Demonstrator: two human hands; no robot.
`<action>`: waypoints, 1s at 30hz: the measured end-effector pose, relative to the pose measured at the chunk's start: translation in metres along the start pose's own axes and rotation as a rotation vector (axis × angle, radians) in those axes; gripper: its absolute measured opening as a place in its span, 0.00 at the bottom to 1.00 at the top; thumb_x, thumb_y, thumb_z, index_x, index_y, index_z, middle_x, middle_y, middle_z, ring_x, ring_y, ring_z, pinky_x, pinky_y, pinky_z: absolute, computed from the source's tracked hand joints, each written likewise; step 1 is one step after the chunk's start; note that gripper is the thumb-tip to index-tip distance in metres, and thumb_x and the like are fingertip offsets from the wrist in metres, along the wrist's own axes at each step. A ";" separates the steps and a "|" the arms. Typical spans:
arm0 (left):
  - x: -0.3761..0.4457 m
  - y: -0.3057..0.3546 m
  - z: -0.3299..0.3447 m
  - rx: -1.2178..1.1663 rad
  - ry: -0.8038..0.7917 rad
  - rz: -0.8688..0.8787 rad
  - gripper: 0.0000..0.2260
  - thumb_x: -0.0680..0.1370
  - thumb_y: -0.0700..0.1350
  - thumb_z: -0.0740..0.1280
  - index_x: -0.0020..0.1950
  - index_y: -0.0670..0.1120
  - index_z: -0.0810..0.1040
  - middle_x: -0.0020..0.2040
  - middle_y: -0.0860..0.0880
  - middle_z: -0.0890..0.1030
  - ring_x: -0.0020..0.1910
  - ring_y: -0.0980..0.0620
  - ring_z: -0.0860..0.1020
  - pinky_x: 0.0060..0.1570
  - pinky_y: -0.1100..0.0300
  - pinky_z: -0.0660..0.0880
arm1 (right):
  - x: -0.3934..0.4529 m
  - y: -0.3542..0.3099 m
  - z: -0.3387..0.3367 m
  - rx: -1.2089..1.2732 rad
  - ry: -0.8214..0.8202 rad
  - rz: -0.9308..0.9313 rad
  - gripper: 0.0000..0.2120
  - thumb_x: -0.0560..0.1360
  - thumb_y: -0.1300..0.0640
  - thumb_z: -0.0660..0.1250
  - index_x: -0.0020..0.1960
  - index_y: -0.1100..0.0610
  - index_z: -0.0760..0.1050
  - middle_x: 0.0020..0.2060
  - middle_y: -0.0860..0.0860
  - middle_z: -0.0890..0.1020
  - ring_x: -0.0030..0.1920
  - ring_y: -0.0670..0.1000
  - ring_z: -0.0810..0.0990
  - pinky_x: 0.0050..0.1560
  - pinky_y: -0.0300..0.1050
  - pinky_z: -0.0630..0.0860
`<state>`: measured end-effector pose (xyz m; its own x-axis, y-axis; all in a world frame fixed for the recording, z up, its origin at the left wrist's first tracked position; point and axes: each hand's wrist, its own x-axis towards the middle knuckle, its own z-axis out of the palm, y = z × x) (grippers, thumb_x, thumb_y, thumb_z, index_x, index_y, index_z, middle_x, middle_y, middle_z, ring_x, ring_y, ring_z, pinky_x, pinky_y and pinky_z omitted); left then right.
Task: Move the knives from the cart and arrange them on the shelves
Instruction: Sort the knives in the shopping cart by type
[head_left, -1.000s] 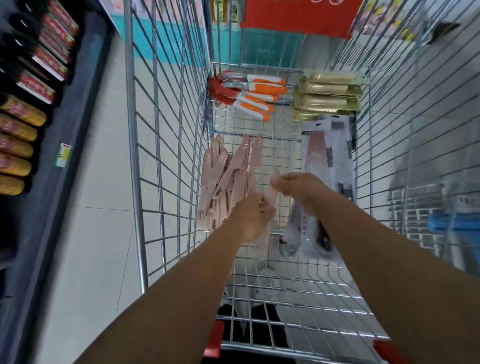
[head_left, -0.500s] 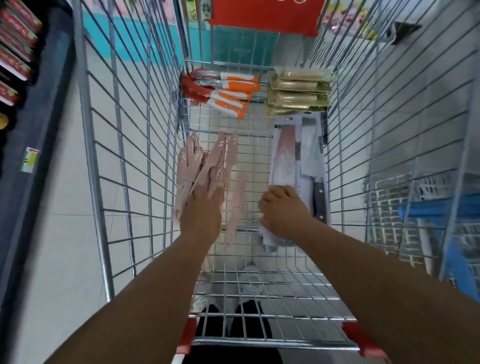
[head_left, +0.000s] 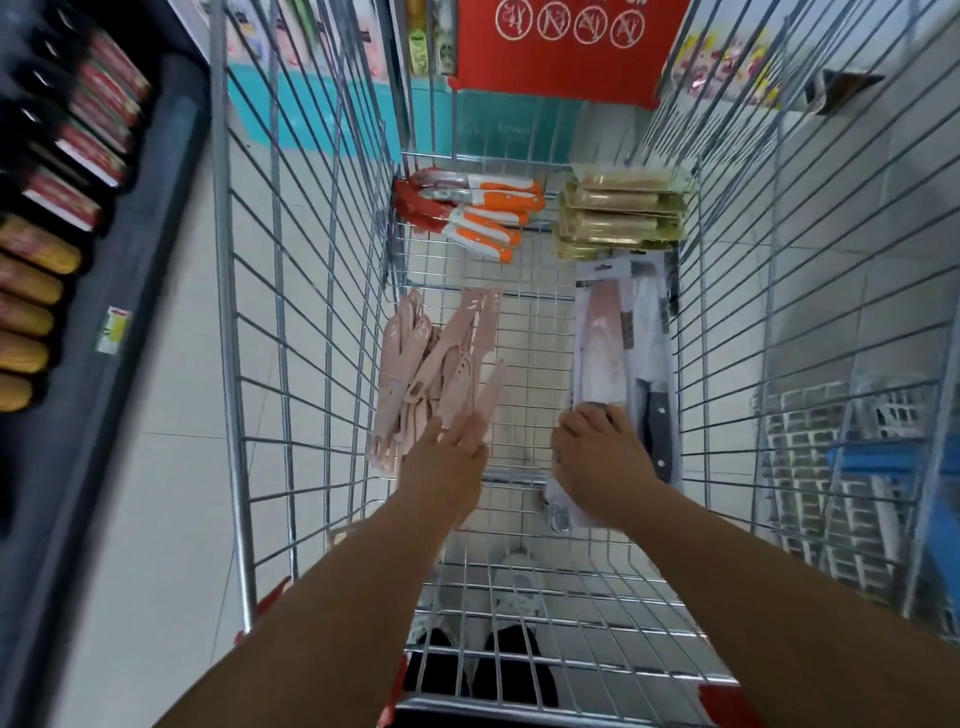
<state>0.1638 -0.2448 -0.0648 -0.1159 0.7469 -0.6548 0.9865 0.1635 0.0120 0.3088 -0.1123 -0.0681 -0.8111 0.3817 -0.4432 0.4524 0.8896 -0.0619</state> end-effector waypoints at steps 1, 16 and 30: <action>-0.001 -0.001 0.001 -0.004 -0.003 -0.022 0.23 0.83 0.48 0.54 0.77 0.45 0.56 0.79 0.45 0.41 0.77 0.47 0.39 0.74 0.45 0.40 | -0.001 0.001 -0.002 0.003 0.008 -0.002 0.15 0.78 0.52 0.56 0.59 0.56 0.76 0.60 0.52 0.75 0.66 0.55 0.67 0.71 0.57 0.57; 0.019 0.048 -0.043 -0.837 0.141 -0.101 0.25 0.79 0.46 0.60 0.75 0.47 0.59 0.71 0.43 0.67 0.68 0.44 0.68 0.67 0.50 0.67 | -0.014 0.002 -0.030 0.426 0.115 0.482 0.32 0.76 0.55 0.64 0.76 0.54 0.55 0.76 0.54 0.55 0.76 0.55 0.52 0.74 0.52 0.50; 0.051 0.069 -0.032 -0.745 0.124 -0.380 0.30 0.75 0.50 0.67 0.73 0.48 0.59 0.69 0.39 0.63 0.68 0.40 0.63 0.65 0.47 0.68 | -0.020 0.014 -0.013 0.590 0.079 0.770 0.39 0.74 0.61 0.64 0.77 0.54 0.46 0.74 0.57 0.53 0.70 0.62 0.59 0.70 0.53 0.60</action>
<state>0.2224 -0.1747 -0.0731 -0.4790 0.6137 -0.6276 0.5489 0.7674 0.3313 0.3267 -0.1040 -0.0488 -0.2279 0.8415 -0.4898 0.9651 0.1285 -0.2282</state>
